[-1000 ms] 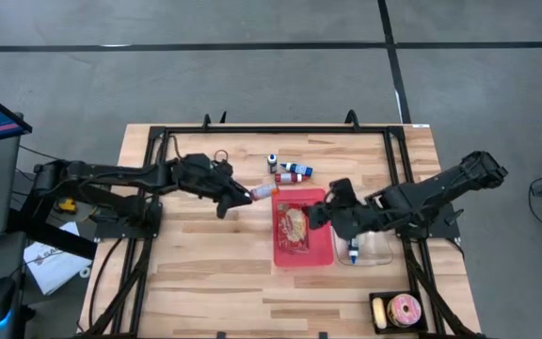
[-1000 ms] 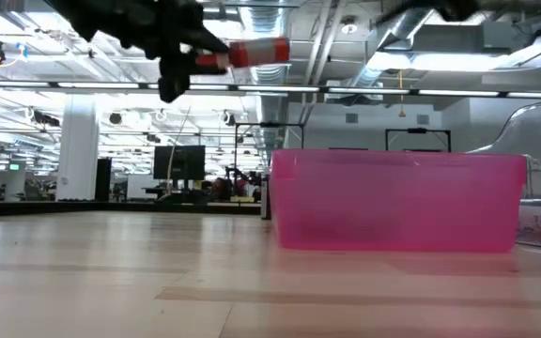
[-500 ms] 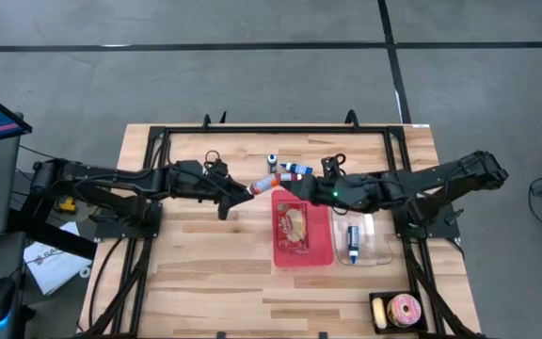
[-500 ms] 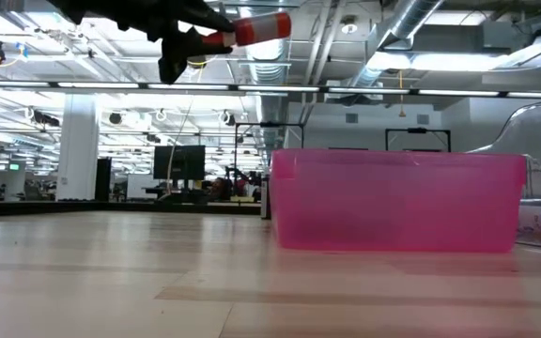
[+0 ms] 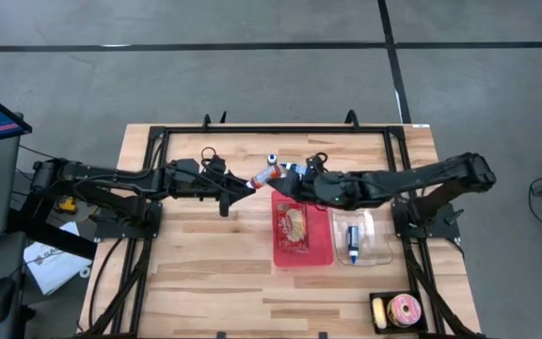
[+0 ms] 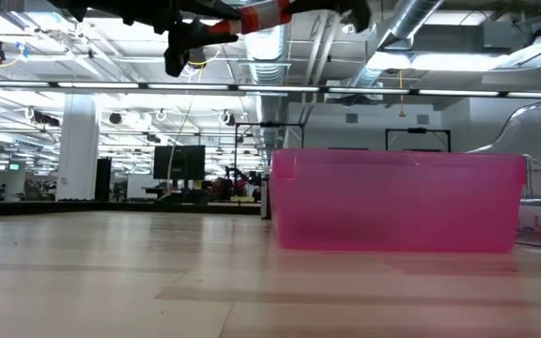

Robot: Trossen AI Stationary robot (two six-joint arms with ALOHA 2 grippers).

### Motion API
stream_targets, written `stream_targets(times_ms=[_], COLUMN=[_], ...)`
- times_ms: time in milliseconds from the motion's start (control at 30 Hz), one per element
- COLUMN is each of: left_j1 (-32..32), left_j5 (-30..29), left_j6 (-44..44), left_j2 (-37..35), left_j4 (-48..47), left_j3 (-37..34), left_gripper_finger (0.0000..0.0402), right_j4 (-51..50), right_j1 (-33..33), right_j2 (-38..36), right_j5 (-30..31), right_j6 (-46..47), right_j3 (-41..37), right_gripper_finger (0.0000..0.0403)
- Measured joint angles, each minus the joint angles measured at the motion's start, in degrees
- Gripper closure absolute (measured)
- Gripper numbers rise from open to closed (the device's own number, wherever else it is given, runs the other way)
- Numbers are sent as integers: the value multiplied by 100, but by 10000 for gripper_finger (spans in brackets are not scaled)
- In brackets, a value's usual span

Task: Pick & Place Food Item
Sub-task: Put the bottom red food coloring bottle into the transparent bin

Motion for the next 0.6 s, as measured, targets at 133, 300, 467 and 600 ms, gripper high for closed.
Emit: stream_targets(times_ms=[133,300,467,600], left_j1=[0,2,2,2], left_j5=[-10,-26,-16,-28], left_j6=[0,3,4,7], left_j2=[0,0,-7,-19], left_j4=[1,5,-15,6], left_j3=[0,0,0,0], left_gripper_finger=[296,296,296,296], right_j4=[441,887,997,1097], right_j1=[-183,-375,-498,-544], right_j2=[266,509,565,563], right_j5=[-66,-211,-325,-344], right_j6=[-22,-65,-199,-325], right_j3=[2,0,0,-2], right_gripper_finger=[157,157,157,161])
